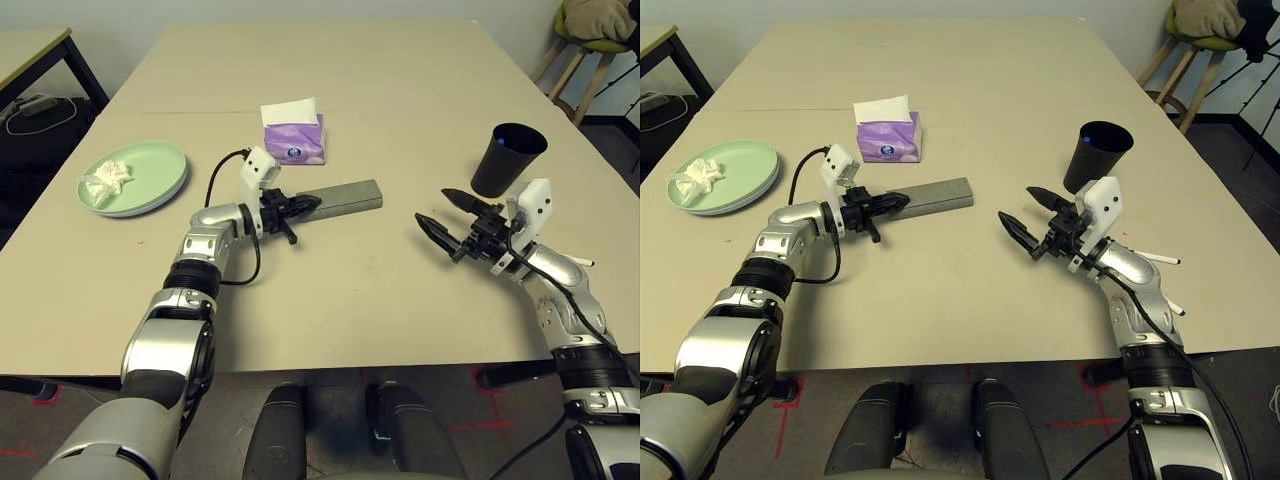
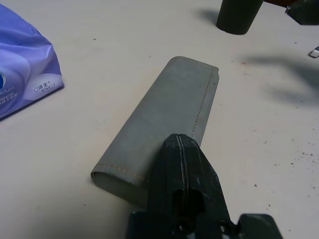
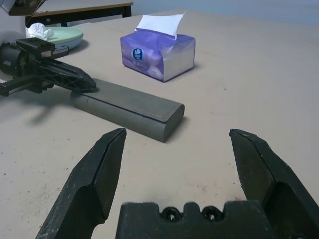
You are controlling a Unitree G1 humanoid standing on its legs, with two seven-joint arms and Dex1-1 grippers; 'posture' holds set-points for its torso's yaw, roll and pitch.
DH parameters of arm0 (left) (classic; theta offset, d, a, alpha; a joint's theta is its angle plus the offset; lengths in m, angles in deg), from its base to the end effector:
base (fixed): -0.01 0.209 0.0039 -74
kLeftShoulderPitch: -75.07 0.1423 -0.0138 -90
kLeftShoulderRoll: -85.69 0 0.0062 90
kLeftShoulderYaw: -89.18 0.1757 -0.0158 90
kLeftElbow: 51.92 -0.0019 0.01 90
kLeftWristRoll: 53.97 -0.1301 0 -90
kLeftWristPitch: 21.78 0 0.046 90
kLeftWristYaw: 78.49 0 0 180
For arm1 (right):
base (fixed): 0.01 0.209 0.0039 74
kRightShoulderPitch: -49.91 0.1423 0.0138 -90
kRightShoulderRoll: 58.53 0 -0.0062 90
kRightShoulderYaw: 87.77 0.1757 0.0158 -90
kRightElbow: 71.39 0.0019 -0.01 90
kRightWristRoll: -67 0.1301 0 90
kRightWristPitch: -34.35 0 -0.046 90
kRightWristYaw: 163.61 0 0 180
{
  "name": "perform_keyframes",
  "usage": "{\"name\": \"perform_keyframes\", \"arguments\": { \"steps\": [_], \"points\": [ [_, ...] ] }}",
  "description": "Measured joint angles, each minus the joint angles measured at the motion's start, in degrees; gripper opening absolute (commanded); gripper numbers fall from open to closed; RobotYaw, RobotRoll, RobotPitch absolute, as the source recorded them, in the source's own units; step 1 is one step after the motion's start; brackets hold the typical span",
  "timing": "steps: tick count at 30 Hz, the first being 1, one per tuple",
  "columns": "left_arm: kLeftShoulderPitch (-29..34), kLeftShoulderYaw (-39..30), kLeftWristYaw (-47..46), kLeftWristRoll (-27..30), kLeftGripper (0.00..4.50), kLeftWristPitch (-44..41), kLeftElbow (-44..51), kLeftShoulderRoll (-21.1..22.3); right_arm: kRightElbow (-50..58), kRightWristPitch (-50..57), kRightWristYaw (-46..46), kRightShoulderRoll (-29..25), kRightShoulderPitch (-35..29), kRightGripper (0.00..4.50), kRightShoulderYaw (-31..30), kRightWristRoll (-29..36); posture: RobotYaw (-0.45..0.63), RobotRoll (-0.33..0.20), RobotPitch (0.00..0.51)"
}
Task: Organize and tidy the items on the table.
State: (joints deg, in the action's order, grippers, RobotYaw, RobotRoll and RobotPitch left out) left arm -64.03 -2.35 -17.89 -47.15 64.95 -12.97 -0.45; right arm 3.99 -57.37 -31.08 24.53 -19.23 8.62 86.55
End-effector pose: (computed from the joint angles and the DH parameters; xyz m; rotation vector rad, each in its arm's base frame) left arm 0.3318 0.2037 0.1324 0.1226 0.1630 -0.9751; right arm 0.2590 -0.2342 0.1132 -0.0952 -0.1630 0.7256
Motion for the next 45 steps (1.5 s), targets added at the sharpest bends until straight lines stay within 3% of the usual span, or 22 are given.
{"name": "perform_keyframes", "arguments": {
  "steps": [7,12,13,17,25,30,39,45],
  "points": [
    [0.4,-0.3,0.5,0.8,0.03,-0.2,0.9,0.4,0.2,0.1,0.2,-0.1,0.0,4.5,0.0,0.0,0.15,0.0,0.108],
    [2.2,-0.1,8.9,4.1,0.03,-0.3,7.3,1.7,0.5,0.2,0.2,-0.4,0.2,4.5,0.0,0.0,0.15,0.0,0.108],
    [2.8,0.0,10.4,4.9,0.19,-0.6,9.0,1.8,0.5,0.3,0.2,-0.5,0.3,4.5,-0.1,0.0,0.16,0.0,0.11],
    [6.2,1.1,15.7,6.7,1.31,1.5,16.2,2.1,0.6,2.3,0.0,-2.0,1.0,4.5,-1.1,-0.6,0.16,0.0,0.113],
    [9.8,3.6,18.8,8.0,4.45,3.7,25.9,3.0,3.0,13.4,1.4,-8.1,4.2,4.5,-6.4,-7.8,0.17,0.0,0.117],
    [9.8,4.9,18.8,8.8,4.45,3.6,28.0,3.1,7.9,19.4,-1.9,-16.8,7.0,4.5,-9.4,-11.5,0.16,0.0,0.119],
    [10.3,6.4,18.8,9.1,4.45,3.3,28.5,3.0,20.3,49.6,-11.6,-33.7,9.3,4.5,-13.1,-10.3,0.12,0.0,0.131],
    [10.3,6.7,18.7,9.3,4.45,3.3,28.5,2.7,24.7,62.9,-20.9,-46.2,14.3,4.5,-20.9,-8.8,0.11,0.0,0.142]
  ]
}}
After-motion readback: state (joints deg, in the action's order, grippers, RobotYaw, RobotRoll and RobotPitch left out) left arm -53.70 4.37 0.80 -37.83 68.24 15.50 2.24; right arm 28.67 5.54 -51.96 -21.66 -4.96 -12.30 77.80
